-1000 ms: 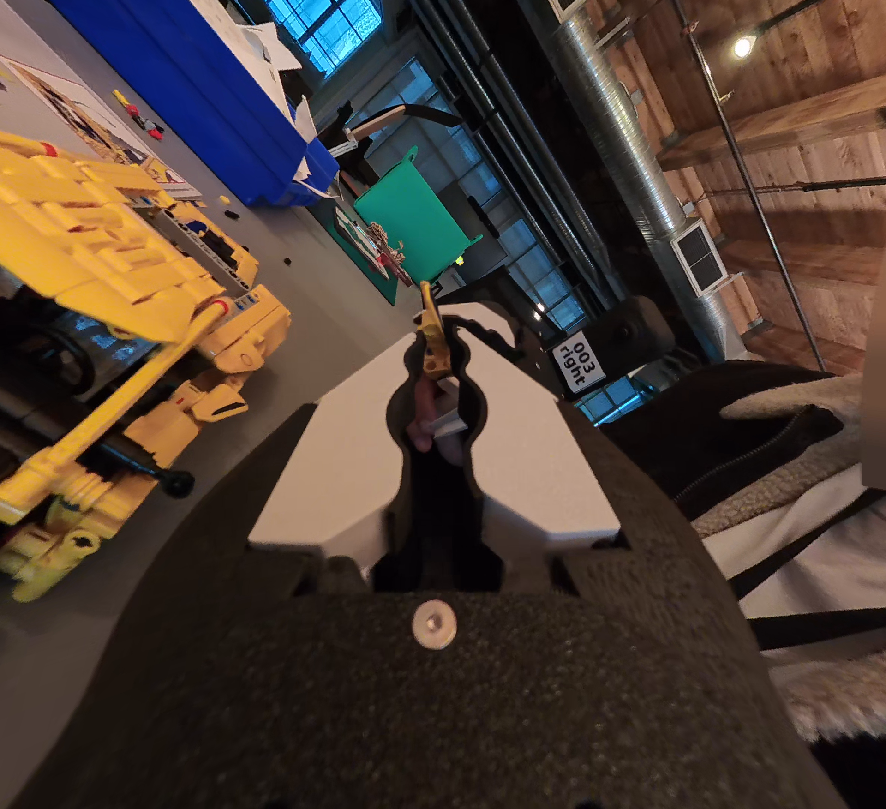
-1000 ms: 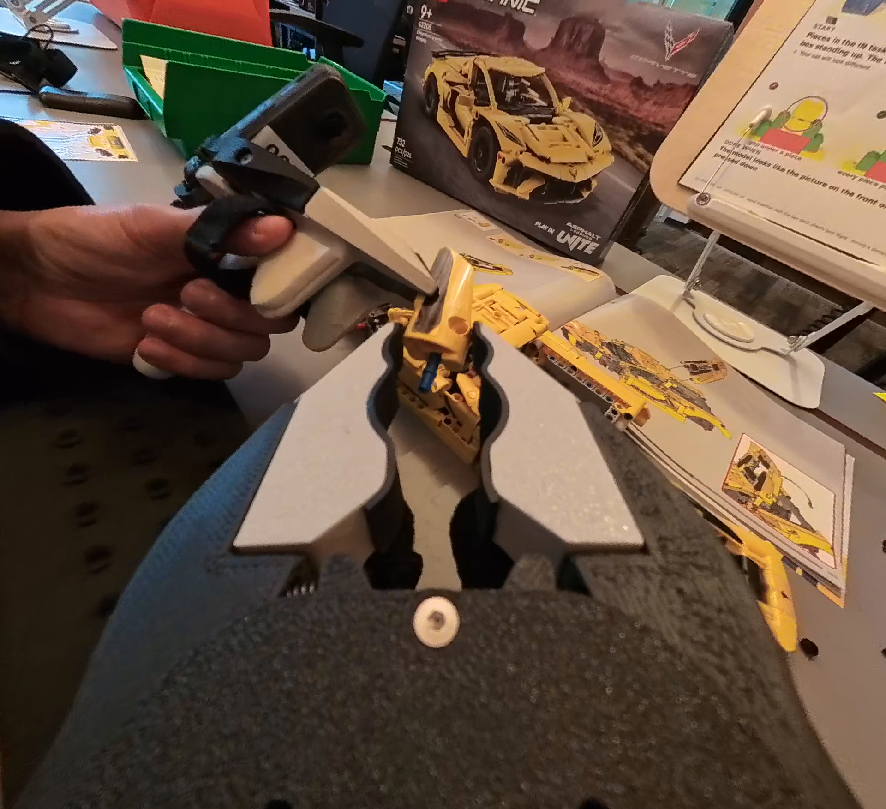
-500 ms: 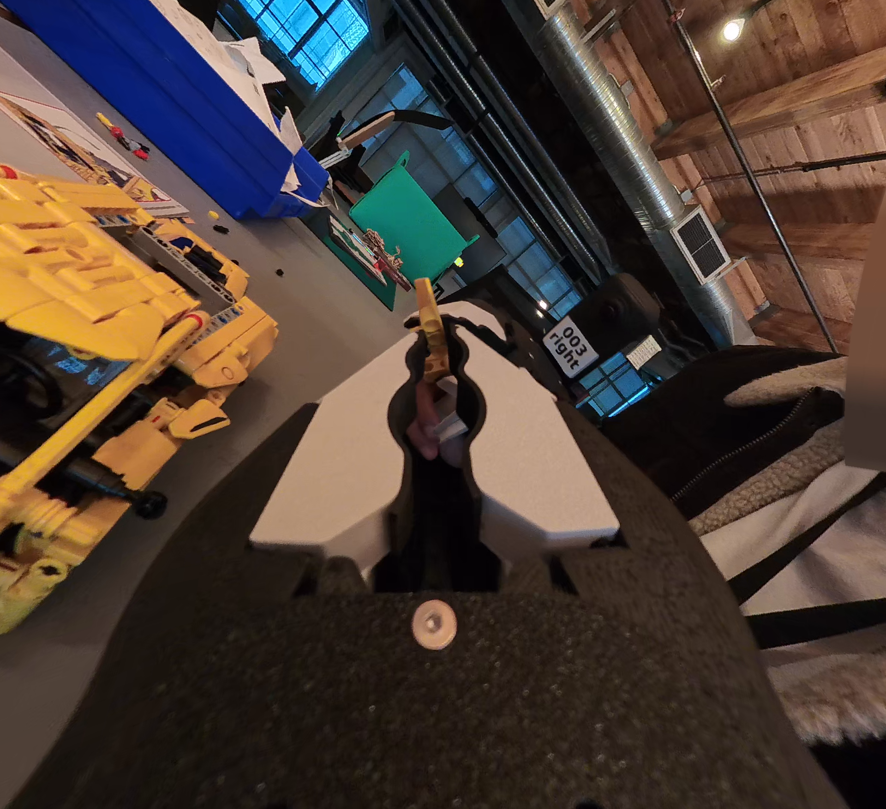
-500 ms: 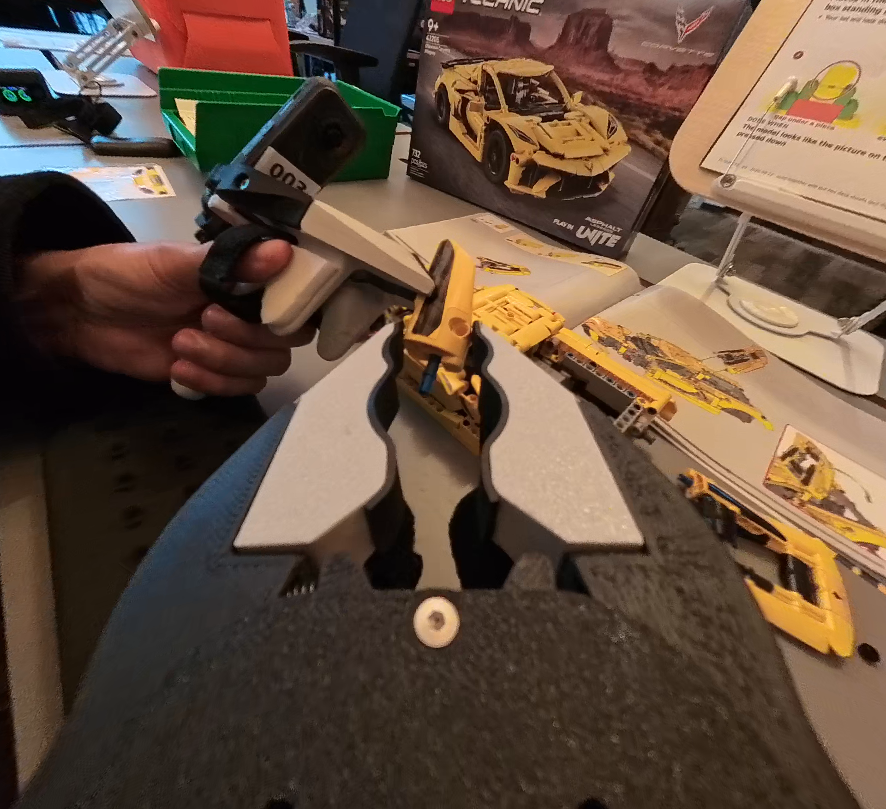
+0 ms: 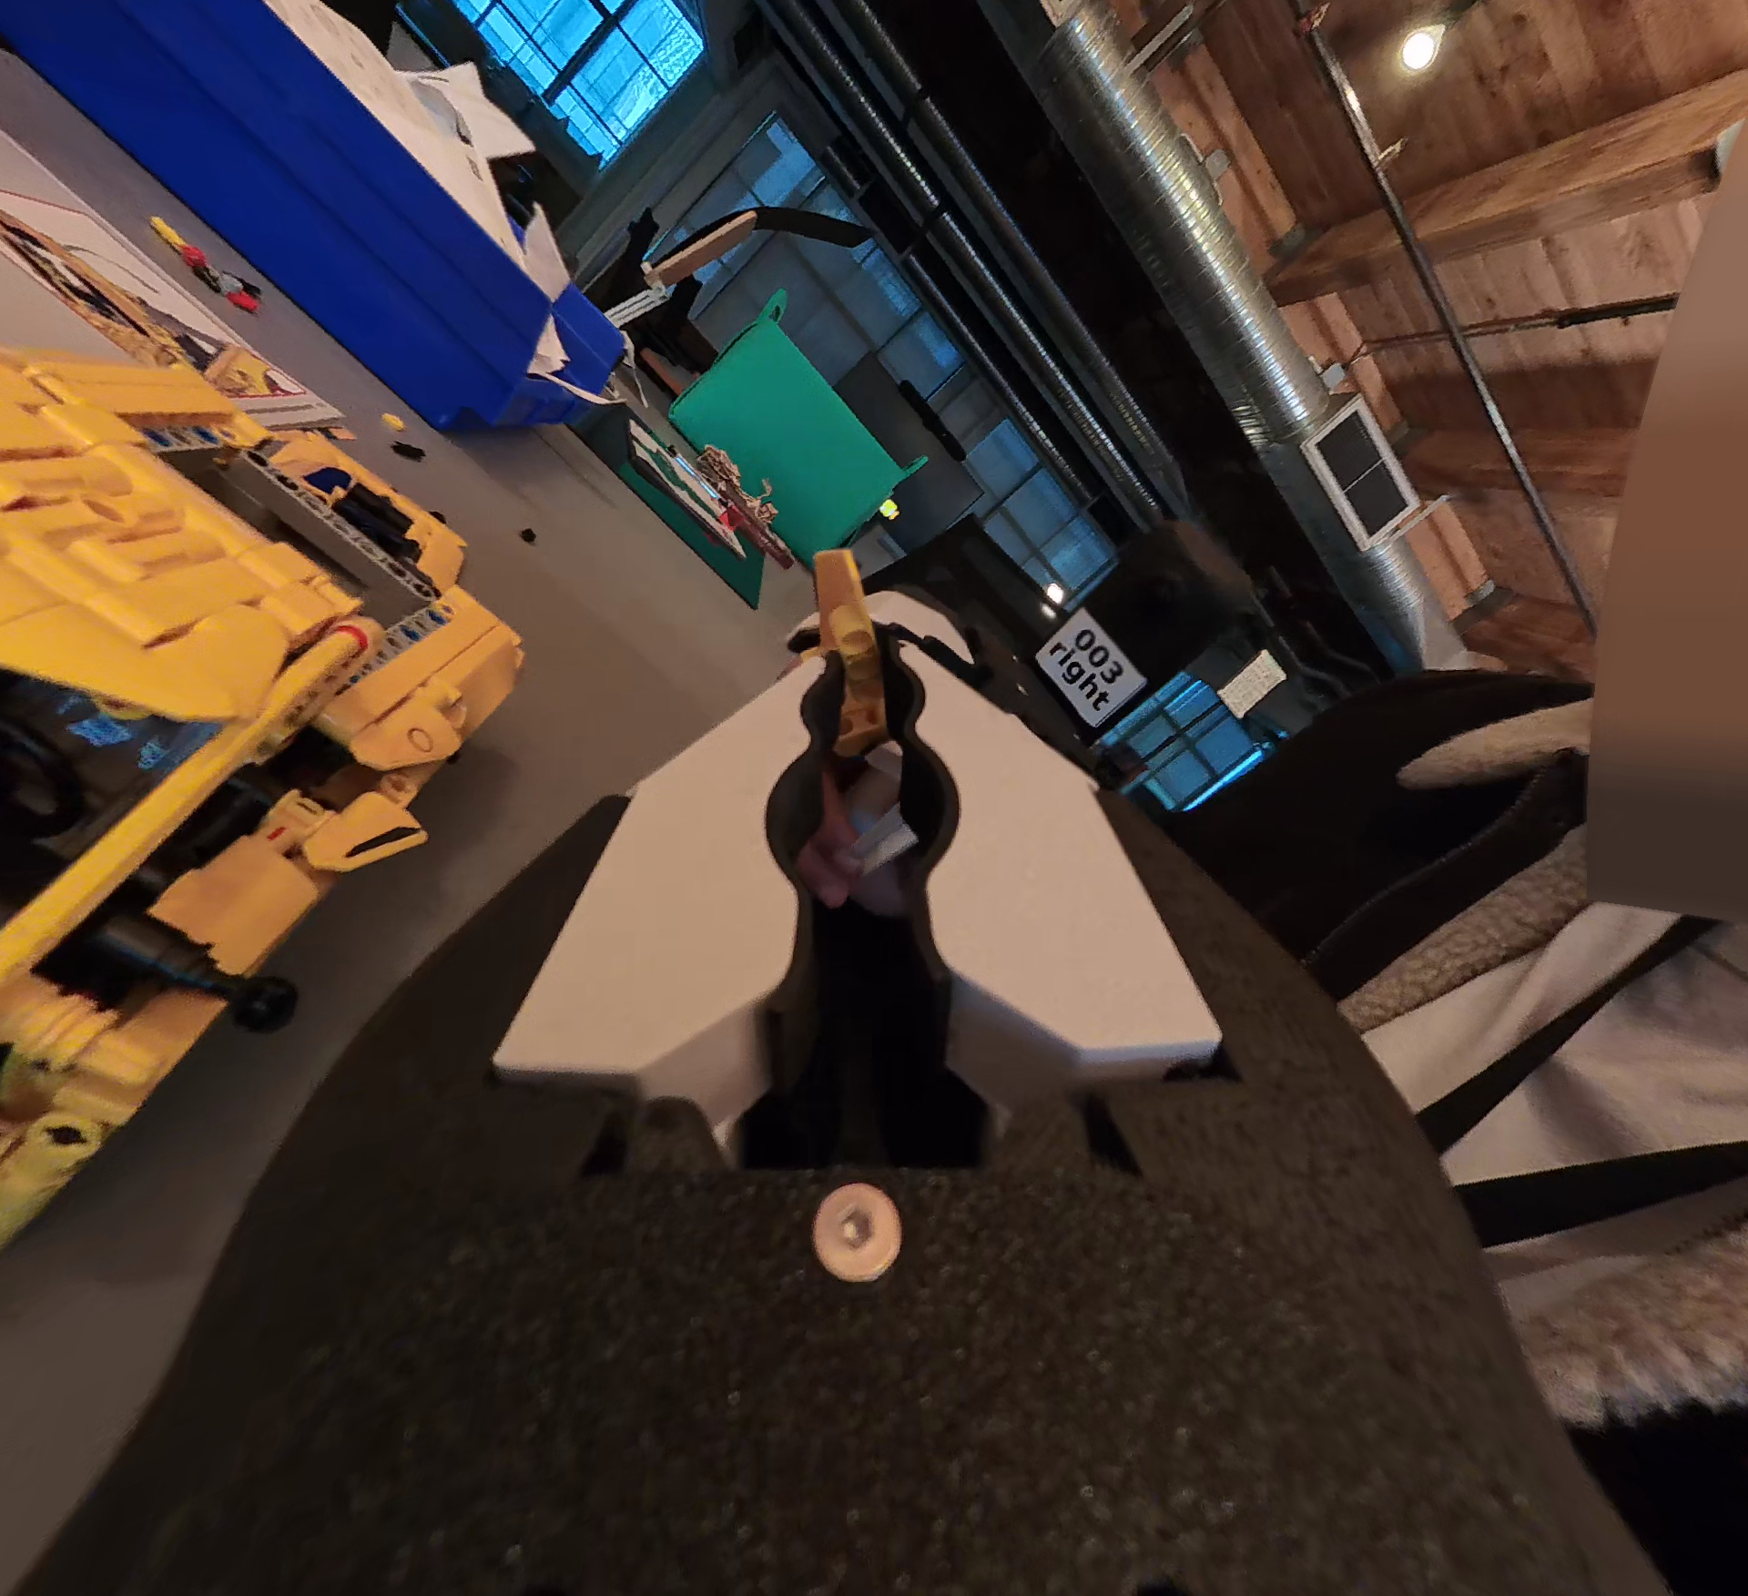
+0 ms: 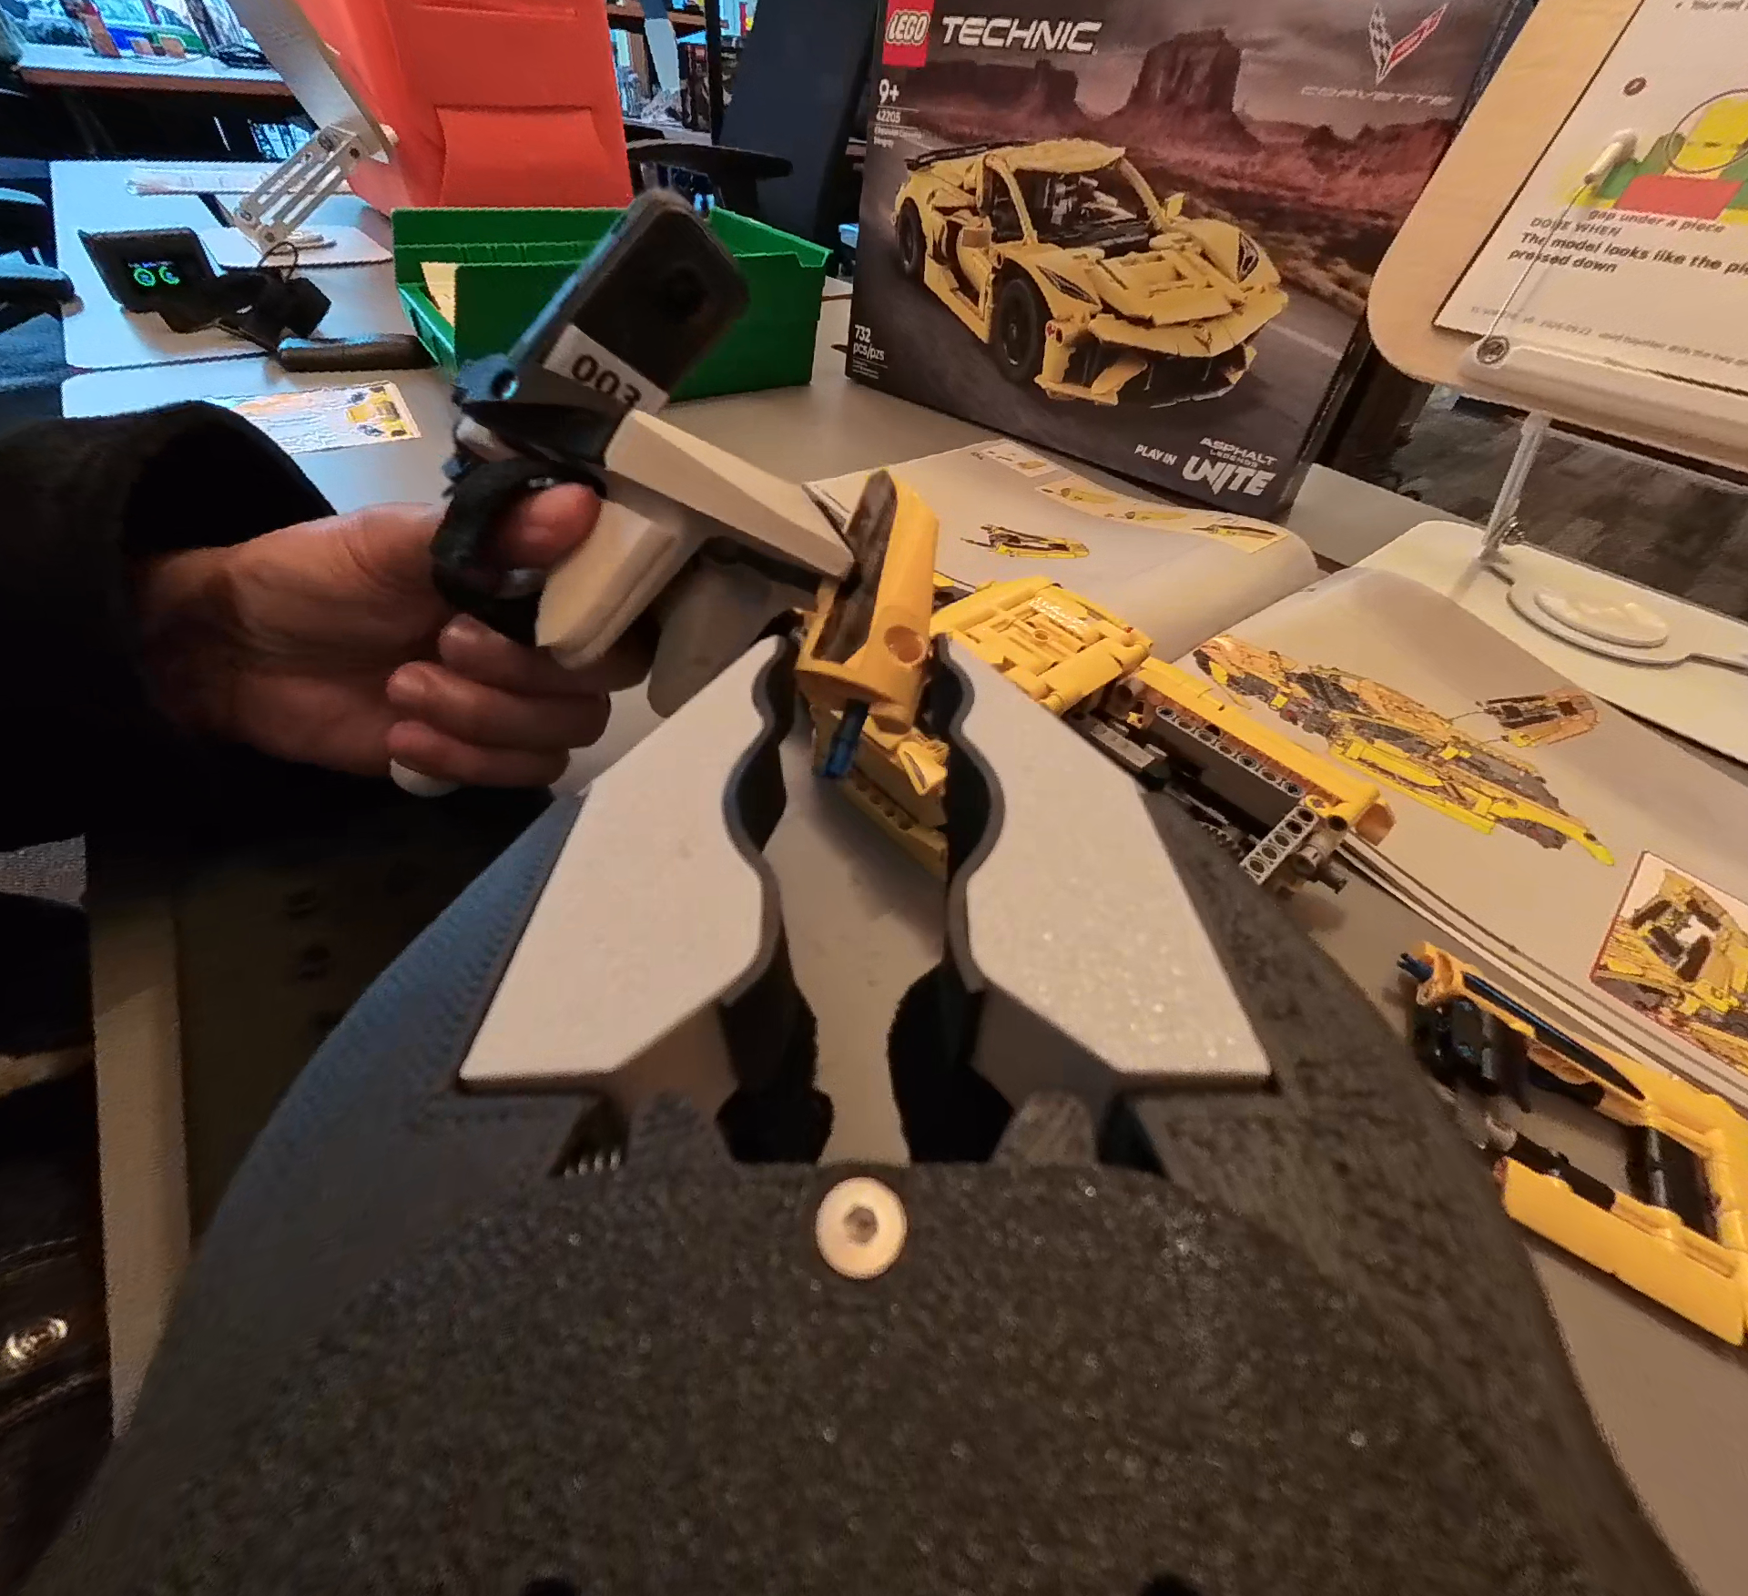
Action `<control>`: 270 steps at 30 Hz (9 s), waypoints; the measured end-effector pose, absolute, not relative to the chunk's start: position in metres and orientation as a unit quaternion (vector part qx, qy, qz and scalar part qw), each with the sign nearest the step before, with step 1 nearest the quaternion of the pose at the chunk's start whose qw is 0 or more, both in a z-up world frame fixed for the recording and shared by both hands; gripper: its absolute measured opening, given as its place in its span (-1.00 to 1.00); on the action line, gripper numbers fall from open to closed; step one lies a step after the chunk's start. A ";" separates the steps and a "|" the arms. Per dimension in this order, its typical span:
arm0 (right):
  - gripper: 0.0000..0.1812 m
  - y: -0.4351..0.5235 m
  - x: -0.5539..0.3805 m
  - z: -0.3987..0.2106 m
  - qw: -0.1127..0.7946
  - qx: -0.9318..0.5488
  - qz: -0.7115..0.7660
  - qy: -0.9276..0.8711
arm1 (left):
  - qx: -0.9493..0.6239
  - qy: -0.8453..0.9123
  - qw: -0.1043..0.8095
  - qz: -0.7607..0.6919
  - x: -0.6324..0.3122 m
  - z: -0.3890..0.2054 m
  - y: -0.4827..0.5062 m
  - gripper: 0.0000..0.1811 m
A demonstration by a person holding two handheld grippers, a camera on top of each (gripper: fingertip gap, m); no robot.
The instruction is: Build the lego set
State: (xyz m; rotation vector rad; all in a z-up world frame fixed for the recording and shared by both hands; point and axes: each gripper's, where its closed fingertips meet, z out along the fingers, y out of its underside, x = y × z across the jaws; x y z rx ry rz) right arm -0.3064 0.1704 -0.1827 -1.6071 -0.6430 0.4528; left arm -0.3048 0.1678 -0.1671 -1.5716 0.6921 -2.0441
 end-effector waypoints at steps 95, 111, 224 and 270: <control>-0.59 0.216 -0.201 -0.234 0.538 -0.786 0.242 -0.183 | -0.641 0.143 0.438 -0.614 -0.407 -0.170 0.277 -0.99; -0.70 0.215 -0.208 -0.236 0.519 -0.785 0.291 -0.171 | -0.627 0.147 0.405 -0.649 -0.399 -0.170 0.271 -0.99; -0.89 0.169 -0.265 -0.163 0.512 -0.635 0.565 -0.120 | -0.622 0.335 0.282 -0.649 -0.256 -0.173 0.154 -0.81; -0.66 0.191 -0.214 -0.194 0.507 -0.707 0.488 -0.073 | -0.674 0.512 0.396 -0.356 -0.248 -0.201 0.175 -0.96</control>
